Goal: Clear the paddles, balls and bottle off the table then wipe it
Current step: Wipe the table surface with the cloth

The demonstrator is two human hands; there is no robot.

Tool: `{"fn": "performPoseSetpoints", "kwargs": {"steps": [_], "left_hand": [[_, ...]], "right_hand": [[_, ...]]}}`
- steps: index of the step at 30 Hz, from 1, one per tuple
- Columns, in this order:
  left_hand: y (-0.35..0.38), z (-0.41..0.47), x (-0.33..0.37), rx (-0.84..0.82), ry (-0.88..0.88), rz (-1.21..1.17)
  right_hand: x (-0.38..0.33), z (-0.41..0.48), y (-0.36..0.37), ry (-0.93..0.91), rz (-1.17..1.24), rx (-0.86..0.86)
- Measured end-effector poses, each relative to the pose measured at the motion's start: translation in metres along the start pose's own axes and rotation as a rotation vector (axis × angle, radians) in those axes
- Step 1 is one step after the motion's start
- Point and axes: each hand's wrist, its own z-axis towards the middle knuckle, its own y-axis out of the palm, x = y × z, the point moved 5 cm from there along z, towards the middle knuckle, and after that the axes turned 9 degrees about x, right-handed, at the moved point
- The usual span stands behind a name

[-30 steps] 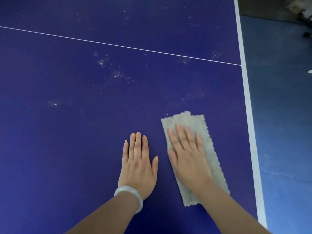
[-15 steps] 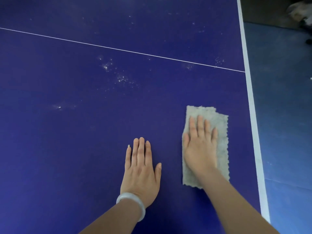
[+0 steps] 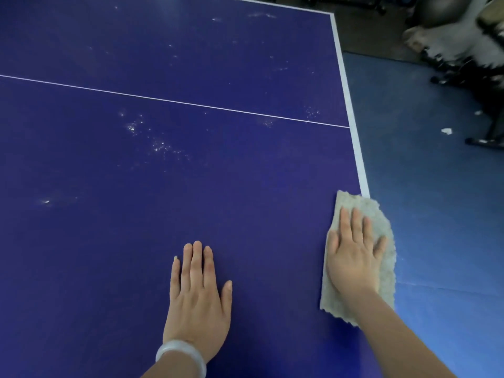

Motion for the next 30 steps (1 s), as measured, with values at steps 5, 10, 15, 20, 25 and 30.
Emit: {"fn": "performPoseSetpoints", "kwargs": {"steps": [5, 10, 15, 20, 25, 30], "left_hand": [[0.000, 0.000, -0.001, 0.029, 0.043, -0.046], [0.000, 0.018, 0.026, -0.007, 0.330, -0.080], [0.003, 0.062, 0.038, -0.013, 0.276, -0.022], [0.012, 0.065, 0.038, -0.020, 0.270, -0.020], [0.012, 0.067, 0.037, -0.030, 0.268, -0.024], [0.011, 0.066, 0.038, -0.052, 0.256, -0.024]], "right_hand": [[0.009, -0.026, 0.001, 0.004, -0.032, -0.007], [0.008, 0.019, 0.000, -0.067, -0.029, 0.015], [0.000, 0.064, 0.003, -0.141, -0.053, -0.012], [-0.007, 0.115, 0.002, -0.177, -0.032, -0.022], [-0.041, 0.171, 0.009, -0.127, -0.013, -0.006], [-0.098, 0.158, 0.022, -0.490, 0.018, -0.029]]}}
